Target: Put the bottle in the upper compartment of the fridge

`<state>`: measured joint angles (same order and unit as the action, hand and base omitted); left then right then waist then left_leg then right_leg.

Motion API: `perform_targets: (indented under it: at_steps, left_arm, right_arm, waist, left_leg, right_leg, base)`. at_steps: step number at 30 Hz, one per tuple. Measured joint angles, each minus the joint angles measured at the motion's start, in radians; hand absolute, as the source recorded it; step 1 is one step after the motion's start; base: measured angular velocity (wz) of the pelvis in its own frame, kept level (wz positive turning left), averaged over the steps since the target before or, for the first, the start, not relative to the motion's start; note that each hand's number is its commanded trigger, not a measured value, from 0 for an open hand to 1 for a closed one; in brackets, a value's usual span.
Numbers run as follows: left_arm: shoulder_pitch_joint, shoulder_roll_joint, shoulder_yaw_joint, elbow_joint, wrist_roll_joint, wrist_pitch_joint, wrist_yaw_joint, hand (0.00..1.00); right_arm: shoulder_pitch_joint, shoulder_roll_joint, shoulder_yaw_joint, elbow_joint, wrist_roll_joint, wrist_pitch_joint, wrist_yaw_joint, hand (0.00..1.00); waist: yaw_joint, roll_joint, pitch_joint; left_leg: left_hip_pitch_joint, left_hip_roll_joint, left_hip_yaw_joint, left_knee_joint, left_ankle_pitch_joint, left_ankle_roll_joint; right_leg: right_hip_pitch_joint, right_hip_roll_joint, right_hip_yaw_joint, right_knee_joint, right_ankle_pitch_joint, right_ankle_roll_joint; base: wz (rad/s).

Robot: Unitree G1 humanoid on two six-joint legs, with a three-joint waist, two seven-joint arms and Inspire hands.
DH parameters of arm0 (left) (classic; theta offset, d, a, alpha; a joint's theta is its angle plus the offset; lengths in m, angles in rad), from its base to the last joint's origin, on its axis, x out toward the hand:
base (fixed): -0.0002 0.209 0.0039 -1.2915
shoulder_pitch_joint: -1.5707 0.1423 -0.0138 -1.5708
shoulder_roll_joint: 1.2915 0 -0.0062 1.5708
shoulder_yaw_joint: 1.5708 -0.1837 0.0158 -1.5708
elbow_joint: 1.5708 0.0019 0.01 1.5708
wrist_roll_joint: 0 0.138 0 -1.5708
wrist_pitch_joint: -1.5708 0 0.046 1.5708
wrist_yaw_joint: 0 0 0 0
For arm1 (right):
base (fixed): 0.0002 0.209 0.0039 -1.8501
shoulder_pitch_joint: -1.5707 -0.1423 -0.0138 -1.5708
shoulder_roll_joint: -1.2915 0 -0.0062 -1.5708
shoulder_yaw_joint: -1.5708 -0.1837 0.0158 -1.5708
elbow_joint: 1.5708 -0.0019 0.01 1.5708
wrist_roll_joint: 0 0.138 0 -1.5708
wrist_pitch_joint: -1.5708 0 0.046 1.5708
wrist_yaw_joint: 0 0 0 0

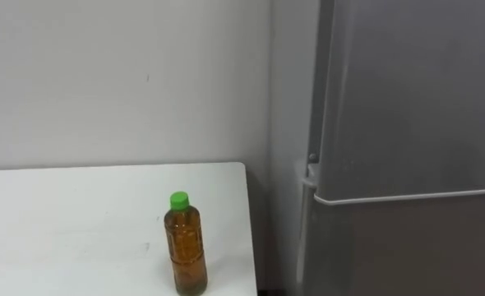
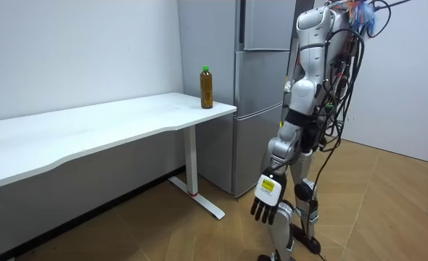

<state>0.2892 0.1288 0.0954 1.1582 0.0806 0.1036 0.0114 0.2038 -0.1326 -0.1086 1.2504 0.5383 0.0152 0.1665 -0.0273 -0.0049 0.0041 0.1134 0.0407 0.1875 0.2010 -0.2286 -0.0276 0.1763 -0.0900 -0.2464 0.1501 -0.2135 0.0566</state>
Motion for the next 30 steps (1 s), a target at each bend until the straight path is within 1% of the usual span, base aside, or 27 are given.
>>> perform_targets:
  at_steps: [1,4,5,7,9,10,12,13,15,17,18,19,22,23,24,25,27,28,29,30]
  left_arm:
    - [0.000,0.000,0.000,0.000,0.000,0.000,0.001,0.00]
    - [0.000,0.000,0.004,-0.002,-0.045,-0.001,0.025,0.00]
    - [-0.004,0.000,0.021,-0.005,-0.073,-0.001,0.032,0.00]
    - [-0.011,0.000,0.071,-0.028,-0.121,0.000,0.048,0.00]
    - [-0.015,0.001,0.146,-0.092,-0.183,-0.005,0.072,0.00]
    - [-0.018,0.002,0.162,-0.104,-0.202,-0.008,0.078,0.00]
    - [-0.041,0.010,0.199,-0.118,-0.263,-0.037,0.107,0.00]
    - [-0.046,0.013,0.203,-0.125,-0.277,-0.040,0.115,0.00]
    - [-0.042,0.012,0.210,-0.193,-0.334,-0.054,0.139,0.00]
    - [-0.034,0.010,0.218,-0.241,-0.366,-0.070,0.151,0.00]
    - [-0.031,0.009,0.223,-0.267,-0.378,-0.078,0.159,0.00]
    - [-0.029,0.008,0.226,-0.281,-0.384,-0.080,0.162,0.00]
    - [-0.027,0.008,0.224,-0.373,-0.390,-0.082,0.178,0.00]
    - [-0.021,0.008,0.218,-0.433,-0.406,-0.085,0.184,0.00]
    - [-0.021,0.008,0.215,-0.478,-0.421,-0.100,0.186,0.00]
    - [-0.022,0.008,0.215,-0.498,-0.425,-0.110,0.191,0.00]
    - [-0.034,0.008,0.217,-0.565,-0.420,-0.138,0.213,0.00]
    - [-0.037,0.008,0.218,-0.586,-0.420,-0.140,0.219,0.00]
    - [-0.040,0.009,0.221,-0.637,-0.419,-0.141,0.230,0.00]
    - [-0.040,0.011,0.221,-0.694,-0.419,-0.144,0.246,0.00]
  right_arm:
    - [0.000,-0.001,0.000,0.000,0.000,0.000,0.000,0.00]
    - [-0.004,-0.003,0.000,0.000,0.001,0.001,-0.001,0.00]
    - [-0.002,-0.004,0.000,-0.002,0.002,0.000,-0.002,0.00]
    - [0.003,-0.004,-0.002,-0.010,0.000,0.000,-0.002,0.00]
    - [0.003,-0.009,-0.004,-0.008,-0.001,0.000,-0.004,0.00]
    - [0.002,-0.013,-0.005,-0.008,-0.004,0.001,-0.004,0.00]
    - [0.001,-0.026,-0.011,-0.008,-0.023,0.000,-0.004,0.00]
    - [0.002,-0.027,-0.015,-0.008,-0.028,0.000,-0.004,0.00]
    - [0.003,-0.033,-0.025,-0.011,-0.033,-0.001,-0.005,0.00]
    - [0.007,-0.033,-0.033,-0.015,-0.035,0.000,-0.011,0.00]
    - [0.012,-0.033,-0.040,-0.022,-0.043,0.000,-0.012,0.00]
    - [0.017,-0.033,-0.044,-0.028,-0.047,-0.001,-0.011,0.00]
    - [0.026,-0.033,-0.044,-0.053,-0.075,-0.003,-0.011,0.00]
    - [0.026,-0.033,-0.043,-0.057,-0.076,-0.004,-0.011,0.00]
    - [0.025,-0.033,-0.044,-0.057,-0.083,-0.005,-0.011,0.00]
    - [0.024,-0.033,-0.044,-0.057,-0.086,-0.007,-0.011,0.00]
    - [0.029,-0.032,-0.050,-0.057,-0.100,-0.023,-0.011,0.00]
    - [0.032,-0.032,-0.055,-0.058,-0.106,-0.027,-0.012,0.00]
    - [0.034,-0.031,-0.064,-0.064,-0.114,-0.029,-0.013,0.00]
    - [0.047,-0.031,-0.065,-0.075,-0.115,-0.029,-0.013,0.00]
  waist:
    - [0.000,0.000,-0.0001]
    - [0.000,0.001,-0.0007]
    - [0.000,0.001,-0.0008]
    - [0.001,0.002,-0.0009]
    - [0.010,0.009,-0.0004]
    - [0.012,0.013,-0.0014]
    - [0.014,0.028,0.0000]
    - [0.014,0.033,0.0000]
    - [0.012,0.044,-0.0004]
    - [0.014,0.047,-0.0001]
    - [0.015,0.047,-0.0001]
    - [0.014,0.047,-0.0004]
    - [0.016,0.046,0.0002]
    - [0.016,0.046,0.0000]
    - [0.014,0.046,-0.0001]
    - [0.011,0.046,-0.0001]
    - [0.007,0.047,-0.0010]
    - [0.007,0.048,-0.0016]
    - [0.008,0.049,-0.0033]
    - [0.010,0.045,-0.0026]
  left_leg:
    - [0.000,0.000,0.000,0.000,0.000,0.000]
    - [-0.003,0.000,-0.005,0.005,-0.001,0.000]
    - [-0.003,0.000,-0.007,0.007,-0.001,0.000]
    - [-0.010,0.000,-0.010,0.019,-0.002,0.000]
    - [-0.014,0.000,-0.010,0.023,-0.002,0.000]
    - [-0.014,0.000,-0.010,0.023,-0.002,0.001]
    - [-0.014,0.000,-0.010,0.024,-0.004,0.002]
    - [-0.014,0.000,-0.009,0.024,-0.004,0.002]
    - [-0.013,0.000,-0.008,0.022,-0.004,0.002]
    - [-0.007,0.000,-0.007,0.022,-0.004,0.002]
    - [-0.004,0.001,-0.006,0.022,-0.004,0.002]
    - [-0.004,0.000,-0.006,0.022,-0.004,0.002]
    - [-0.005,0.000,-0.006,0.021,-0.004,0.002]
    - [-0.005,0.000,-0.006,0.021,-0.004,0.002]
    - [-0.007,0.000,-0.006,0.021,-0.004,0.002]
    - [-0.008,0.000,-0.006,0.021,-0.004,0.002]
    - [-0.012,0.001,-0.006,0.022,-0.004,0.002]
    - [-0.013,0.001,-0.006,0.022,-0.004,0.002]
    - [-0.012,0.000,-0.006,0.022,-0.004,0.002]
    - [-0.008,0.000,-0.006,0.022,-0.004,0.002]
  right_leg:
    - [0.000,0.000,0.000,0.000,0.000,0.000]
    - [-0.001,0.000,-0.002,0.001,0.000,0.000]
    - [0.001,0.000,-0.005,0.001,0.000,0.000]
    - [0.001,0.000,-0.008,0.002,0.000,0.000]
    - [-0.002,-0.001,-0.007,0.005,0.000,0.000]
    - [-0.002,-0.001,-0.007,0.006,0.000,0.000]
    - [-0.002,-0.001,-0.009,0.009,0.000,0.000]
    - [-0.002,-0.001,-0.009,0.010,0.000,0.000]
    - [-0.001,-0.001,-0.007,0.010,0.000,0.000]
    - [0.000,-0.001,-0.006,0.013,0.000,0.000]
    - [-0.001,-0.002,-0.006,0.019,-0.002,0.001]
    - [0.000,-0.002,-0.006,0.019,-0.002,0.001]
    - [-0.002,-0.002,-0.008,0.019,-0.002,0.001]
    - [-0.002,-0.002,-0.007,0.019,-0.002,0.001]
    - [-0.002,-0.002,-0.007,0.019,-0.002,0.001]
    - [-0.003,-0.002,-0.007,0.020,-0.002,0.001]
    - [-0.004,-0.002,-0.006,0.020,-0.003,0.000]
    - [-0.004,-0.002,-0.006,0.019,-0.003,0.000]
    - [-0.002,-0.002,-0.006,0.019,-0.003,0.000]
    - [-0.002,-0.002,-0.006,0.019,-0.003,0.001]
  base:
    - [0.00]
    - [0.01]
    - [0.06]
    - [0.07]
    - [0.04]
    - [0.00]
    - [0.00]
    - [0.00]
    - [0.00]
    - [0.00]
    - [0.00]
    - [0.00]
    - [0.00]
    - [0.00]
    - [0.00]
    - [0.00]
    - [0.00]
    - [0.00]
    - [0.00]
    - [0.00]
